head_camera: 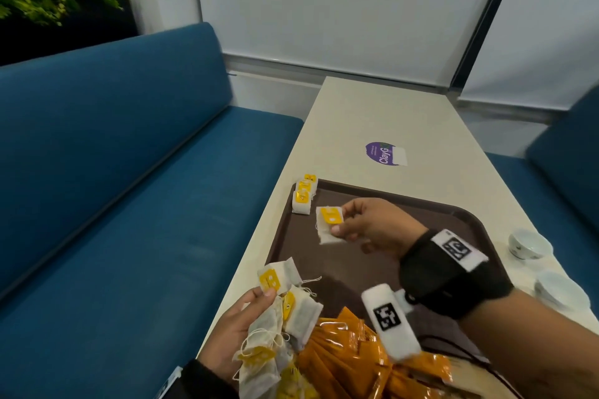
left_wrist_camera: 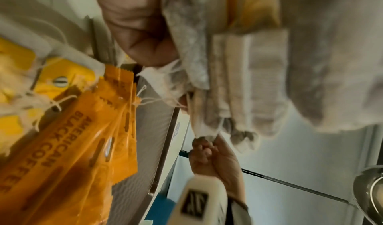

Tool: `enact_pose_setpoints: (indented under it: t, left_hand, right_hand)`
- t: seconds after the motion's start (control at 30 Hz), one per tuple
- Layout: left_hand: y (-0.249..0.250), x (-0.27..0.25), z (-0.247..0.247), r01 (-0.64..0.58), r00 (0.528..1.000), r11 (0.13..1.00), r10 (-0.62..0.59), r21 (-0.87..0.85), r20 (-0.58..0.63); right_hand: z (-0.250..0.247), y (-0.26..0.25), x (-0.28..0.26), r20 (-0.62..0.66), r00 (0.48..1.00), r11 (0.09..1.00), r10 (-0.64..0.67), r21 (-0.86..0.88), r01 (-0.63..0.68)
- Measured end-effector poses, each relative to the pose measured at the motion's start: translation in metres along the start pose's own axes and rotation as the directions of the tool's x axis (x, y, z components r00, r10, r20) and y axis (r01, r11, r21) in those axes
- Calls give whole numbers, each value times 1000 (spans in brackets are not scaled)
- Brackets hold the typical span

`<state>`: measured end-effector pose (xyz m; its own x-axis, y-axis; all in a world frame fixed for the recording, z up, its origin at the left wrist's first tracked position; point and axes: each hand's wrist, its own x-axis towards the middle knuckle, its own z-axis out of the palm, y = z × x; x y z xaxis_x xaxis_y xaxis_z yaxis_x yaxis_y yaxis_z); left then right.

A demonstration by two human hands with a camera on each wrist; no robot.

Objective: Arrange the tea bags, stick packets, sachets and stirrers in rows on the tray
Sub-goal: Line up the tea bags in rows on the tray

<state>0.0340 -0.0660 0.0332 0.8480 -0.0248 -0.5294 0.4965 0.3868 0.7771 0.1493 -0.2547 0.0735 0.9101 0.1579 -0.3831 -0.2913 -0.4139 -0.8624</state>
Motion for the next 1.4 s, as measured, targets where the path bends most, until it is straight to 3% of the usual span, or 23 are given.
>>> enact_pose_setpoints:
  t: [0.13,0.3,0.4,0.47,0.63,0.7,0.83,1.2,1.3,1.4]
  left_hand:
    - [4,7,-16,-57,996,998,55,19,67]
    - [5,17,-35,-42,999,999,42,27,15]
    - [4,17,-44,-32,999,999,32,14,2]
    - [3,21,-49,-8,1000,1000,8,-27,-1]
    - [7,24,-49,0,999,997,-3,-75,-45]
    - [6,26,-50,0,999,996,-4,-86,-50]
    - [5,29,-52,4,998,995,-11,-103,-61]
    - [-1,35,-54,44,998,998,-46,-34,-50]
    - [0,34,-54,44,999,997,-45,-58,-17]
    - [0,31,-50,44,998,995,-41,-87,39]
  right_hand:
    - [19,8,66,-112,993,999,41,-3,-42]
    - [39,17,134,-218,976,979,22,-192,-65]
    - [45,14,152,-240,969,982,58,-163,-99]
    - [45,10,158,-335,933,977,132,-116,-180]
    - [50,11,176,-465,882,960,79,-203,-193]
    - [50,10,180,-461,883,949,88,-231,-215]
    - [51,17,186,-403,911,839,91,-461,-288]
    - [46,16,183,-406,906,889,121,-361,-281]
    - [40,15,174,-376,923,952,81,-245,-184]
    - [33,2,142,-350,935,985,-59,-172,-2]
